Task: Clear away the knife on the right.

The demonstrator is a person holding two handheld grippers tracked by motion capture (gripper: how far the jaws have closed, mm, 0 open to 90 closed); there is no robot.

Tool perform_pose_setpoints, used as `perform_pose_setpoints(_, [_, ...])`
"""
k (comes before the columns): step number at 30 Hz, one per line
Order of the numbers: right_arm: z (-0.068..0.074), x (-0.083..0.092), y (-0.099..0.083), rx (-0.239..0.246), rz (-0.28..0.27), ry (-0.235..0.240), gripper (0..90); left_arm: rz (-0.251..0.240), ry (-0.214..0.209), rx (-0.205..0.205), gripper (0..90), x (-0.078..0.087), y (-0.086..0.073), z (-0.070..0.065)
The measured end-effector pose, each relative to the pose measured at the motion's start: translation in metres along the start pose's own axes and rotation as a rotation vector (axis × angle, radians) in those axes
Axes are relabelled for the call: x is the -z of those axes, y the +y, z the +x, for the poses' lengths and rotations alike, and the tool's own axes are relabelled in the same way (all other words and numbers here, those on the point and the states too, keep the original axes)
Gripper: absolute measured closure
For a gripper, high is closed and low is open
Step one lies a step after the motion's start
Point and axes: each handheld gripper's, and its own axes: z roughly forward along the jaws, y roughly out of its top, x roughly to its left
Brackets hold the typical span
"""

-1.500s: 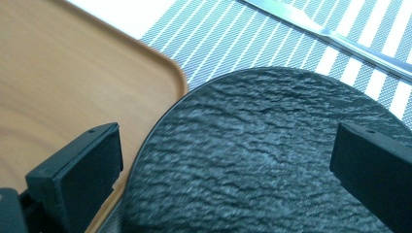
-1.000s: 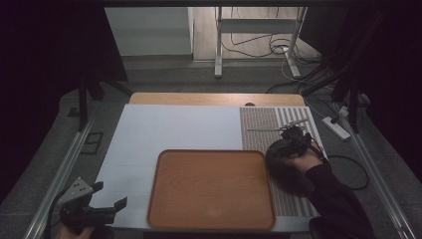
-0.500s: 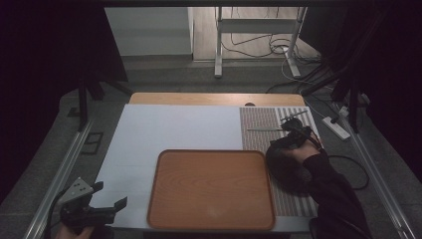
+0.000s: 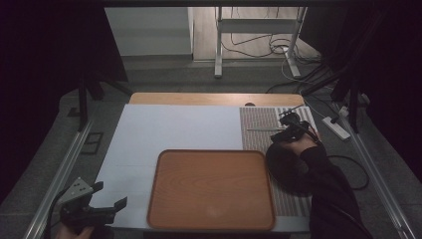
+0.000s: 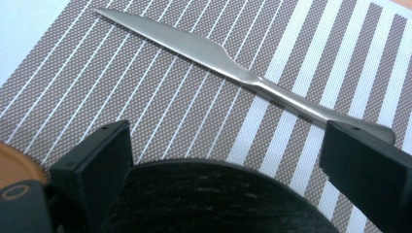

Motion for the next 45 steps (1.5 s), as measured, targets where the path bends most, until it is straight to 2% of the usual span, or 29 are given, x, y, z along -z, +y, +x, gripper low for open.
perform_pose_setpoints(5, [-0.003, -0.005, 0.005, 0.004, 0.012, -0.011, 10.7, 0.000, 0.000, -0.001, 1.9, 0.000, 0.000, 0.000])
perform_pose_setpoints(6, [-0.005, -0.007, 0.007, 0.006, 0.016, -0.014, 15.3, 0.000, 0.000, -0.001, 1.9, 0.000, 0.000, 0.000])
perform_pose_setpoints(9, [-0.008, -0.010, 0.009, 0.011, 0.019, -0.017, 19.7, 0.000, -0.001, 0.000, 1.9, 0.000, 0.000, 0.000])
perform_pose_setpoints(10, [-0.011, -0.012, 0.011, 0.012, 0.022, -0.018, 25.3, 0.000, -0.001, 0.000, 1.9, 0.000, 0.000, 0.000])
perform_pose_setpoints(11, [-0.011, -0.012, 0.011, 0.012, 0.022, -0.018, 25.3, 0.000, -0.001, 0.000, 1.9, 0.000, 0.000, 0.000])
perform_pose_setpoints(13, [-0.016, -0.015, 0.013, 0.011, 0.025, -0.010, 35.7, 0.000, -0.001, 0.000, 1.9, 0.000, 0.000, 0.000])
perform_pose_setpoints(17, [-0.022, -0.020, 0.015, 0.013, 0.039, -0.004, 49.3, 0.001, -0.002, -0.001, 1.9, 0.000, 0.000, 0.000])
perform_pose_setpoints(18, [-0.022, -0.020, 0.015, 0.013, 0.039, -0.004, 49.3, 0.001, -0.002, -0.001, 1.9, 0.000, 0.000, 0.000])
perform_pose_setpoints(20, [-0.026, -0.022, 0.016, 0.006, 0.051, 0.004, 54.8, 0.000, -0.002, -0.001, 1.9, 0.000, 0.000, 0.000])
perform_pose_setpoints(21, [-0.029, -0.023, 0.017, 0.001, 0.057, 0.016, 59.3, 0.000, -0.002, -0.001, 1.9, 0.000, 0.000, 0.000])
perform_pose_setpoints(22, [-0.034, -0.025, 0.018, -0.002, 0.073, 0.031, 67.5, 0.000, -0.002, -0.001, 2.0, 0.000, 0.000, 0.000])
perform_pose_setpoints(23, [-0.034, -0.025, 0.018, -0.002, 0.073, 0.031, 67.5, 0.000, -0.003, -0.001, 2.0, 0.000, 0.000, 0.000])
perform_pose_setpoints(24, [-0.040, -0.025, 0.019, -0.008, 0.078, 0.043, 77.0, 0.001, -0.003, -0.001, 2.0, 0.000, 0.000, 0.000])
perform_pose_setpoints(27, [-0.047, -0.025, 0.021, -0.004, 0.072, 0.051, 89.9, 0.002, -0.002, -0.001, 2.0, 0.000, 0.000, 0.000])
perform_pose_setpoints(37, [-0.065, -0.036, 0.025, -0.026, 0.062, 0.024, 90.0, 0.003, -0.003, 0.000, 2.0, 0.000, 0.000, 0.000])
perform_pose_setpoints(40, [-0.069, -0.046, 0.025, -0.012, 0.078, 0.001, 90.0, 0.002, -0.003, 0.000, 2.0, 0.000, 0.000, 0.000])
perform_pose_setpoints(44, [-0.072, -0.049, 0.025, -0.020, 0.083, -0.016, 90.0, 0.002, -0.003, -0.001, 2.0, 0.000, 0.000, 0.000])
perform_pose_setpoints(45, [-0.074, -0.049, 0.022, -0.020, 0.108, -0.031, 90.0, 0.002, -0.003, -0.001, 2.0, 0.000, 0.000, 0.000])
